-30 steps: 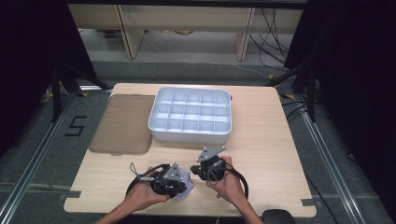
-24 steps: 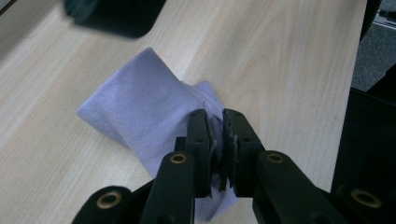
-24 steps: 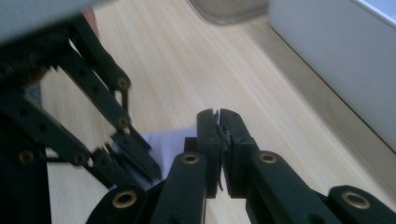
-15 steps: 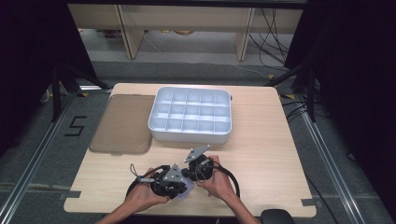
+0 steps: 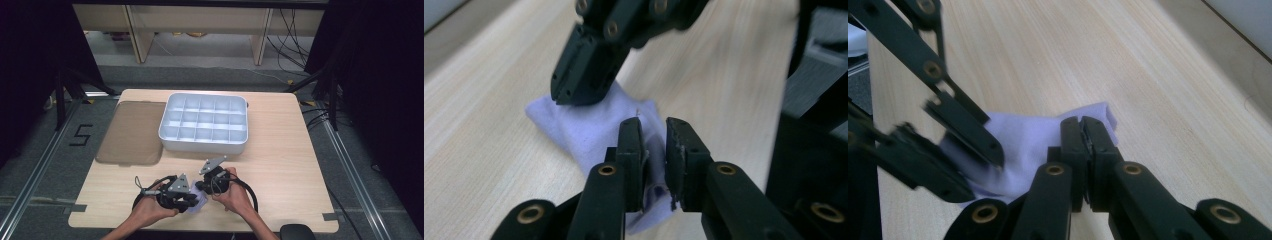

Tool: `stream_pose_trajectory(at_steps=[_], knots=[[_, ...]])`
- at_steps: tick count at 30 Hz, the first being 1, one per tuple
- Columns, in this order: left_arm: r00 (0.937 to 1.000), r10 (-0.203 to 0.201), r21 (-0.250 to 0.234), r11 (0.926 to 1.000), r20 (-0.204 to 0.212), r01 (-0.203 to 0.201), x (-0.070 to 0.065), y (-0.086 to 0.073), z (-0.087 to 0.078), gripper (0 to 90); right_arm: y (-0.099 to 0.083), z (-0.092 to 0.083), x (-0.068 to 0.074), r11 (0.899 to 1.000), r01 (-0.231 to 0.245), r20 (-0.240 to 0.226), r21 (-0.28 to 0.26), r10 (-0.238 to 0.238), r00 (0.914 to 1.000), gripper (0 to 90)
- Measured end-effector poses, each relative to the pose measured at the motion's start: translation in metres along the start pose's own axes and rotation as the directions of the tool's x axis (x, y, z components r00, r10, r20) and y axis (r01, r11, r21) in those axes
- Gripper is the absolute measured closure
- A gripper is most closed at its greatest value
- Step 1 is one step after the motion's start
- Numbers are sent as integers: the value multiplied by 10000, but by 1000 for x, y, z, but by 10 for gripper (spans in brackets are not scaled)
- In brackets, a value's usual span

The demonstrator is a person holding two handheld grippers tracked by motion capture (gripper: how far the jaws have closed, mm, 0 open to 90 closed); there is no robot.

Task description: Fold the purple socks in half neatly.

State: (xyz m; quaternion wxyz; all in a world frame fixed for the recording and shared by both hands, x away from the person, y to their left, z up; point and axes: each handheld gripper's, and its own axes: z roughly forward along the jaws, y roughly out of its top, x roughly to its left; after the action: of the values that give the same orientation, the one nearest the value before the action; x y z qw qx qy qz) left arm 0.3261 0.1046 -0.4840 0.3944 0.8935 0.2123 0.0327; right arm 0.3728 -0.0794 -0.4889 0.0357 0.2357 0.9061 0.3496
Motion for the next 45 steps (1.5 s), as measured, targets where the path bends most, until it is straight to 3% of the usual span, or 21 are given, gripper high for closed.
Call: stream_pose_trajectory(at_steps=[2, 6, 9, 10, 14, 15, 17, 19, 20, 22, 23, 26, 28, 32, 33, 34, 36, 38, 41, 42, 45], knots=[[9988, -485, -591, 9971, 55, 488, 2, 2, -17, 748, -1, 0, 0, 10000, -52, 72, -39, 53, 10000, 892], [9975, -709, -1064, 9919, -71, 697, 4, 3, -26, 764, -1, -1, 0, 9999, -143, 60, -60, 143, 9999, 891], [9976, -674, -640, 9957, -150, 663, 3, -2, -21, 793, -2, -1, 0, 9999, -142, 96, -63, 143, 9999, 891], [9991, -375, -248, 9990, -176, 371, 3, -4, -17, 804, -2, -1, 0, 9999, -138, 109, -71, 139, 9998, 891], [9992, -379, 433, 9983, -91, 383, -2, -11, -3, 821, -3, -2, 0, 9999, -108, 72, -72, 108, 9999, 891], [9999, -136, 662, 9977, -96, 142, 2, -12, -3, 822, -3, -2, 2, 9999, -144, 47, -63, 144, 9999, 891], [9991, -406, 608, 9973, -107, 412, 3, -14, -2, 826, -5, -6, 2, 9999, -117, 66, 72, 117, 9999, 891], [9997, -88, 704, 9975, -215, 102, 6, -15, -3, 828, -6, -7, 3, 9999, -48, 38, 99, 48, 10000, 891], [9989, -263, 709, 9971, -397, 291, 5, -15, -3, 828, -7, -7, 5, 9999, -106, 47, 47, 106, 9999, 891], [9982, 5, 754, 9971, -607, 41, 6, -15, -4, 826, -9, -11, 7, 9998, 23, 84, 186, -24, 10000, 891], [9978, 407, 1222, 9919, -514, -342, 10, -15, -7, 826, -11, -12, 9, 9998, 8, 81, 217, -10, 10000, 890], [9975, 443, 1157, 9926, -557, -376, 11, -15, -6, 826, -15, -15, 10, 9998, -43, -52, 173, 44, 10000, 881], [9979, 416, 1280, 9912, -490, -350, 10, -15, -6, 826, -15, -17, 11, 9998, -138, -131, 145, 140, 9998, 837], [9962, 643, 1212, 9910, -588, -568, 9, -15, -6, 826, -13, -25, 6, 9993, -317, -168, 187, 321, 9993, 641], [9977, 276, 1005, 9947, -614, -213, 8, -16, -4, 826, -13, -26, 5, 9988, -451, -125, 183, 453, 9989, 603], [9966, 613, 1203, 9912, -550, -543, 10, -15, -6, 826, -13, -26, 4, 9979, -607, -121, 206, 610, 9981, 543], [9966, 624, 1204, 9912, -546, -554, 10, -16, -6, 825, -13, -23, 3, 9986, -460, -304, 278, 468, 9984, 516], [9965, 636, 1203, 9911, -536, -568, 10, -16, -6, 825, -12, -19, 2, 9965, -704, -208, 446, 714, 9972, 421], [9966, 642, 1202, 9911, -523, -575, 10, -16, -6, 825, -10, -13, -3, 9961, -698, -362, 544, 718, 9968, 379], [9965, 659, 1204, 9909, -509, -594, 10, -16, -6, 824, -10, -9, -3, 9913, -1031, -477, 819, 1072, 9931, 378], [9966, 650, 1191, 9912, -503, -586, 11, -16, -6, 824, -9, -5, -6, 9904, -1065, -603, 885, 1121, 9919, 375]])
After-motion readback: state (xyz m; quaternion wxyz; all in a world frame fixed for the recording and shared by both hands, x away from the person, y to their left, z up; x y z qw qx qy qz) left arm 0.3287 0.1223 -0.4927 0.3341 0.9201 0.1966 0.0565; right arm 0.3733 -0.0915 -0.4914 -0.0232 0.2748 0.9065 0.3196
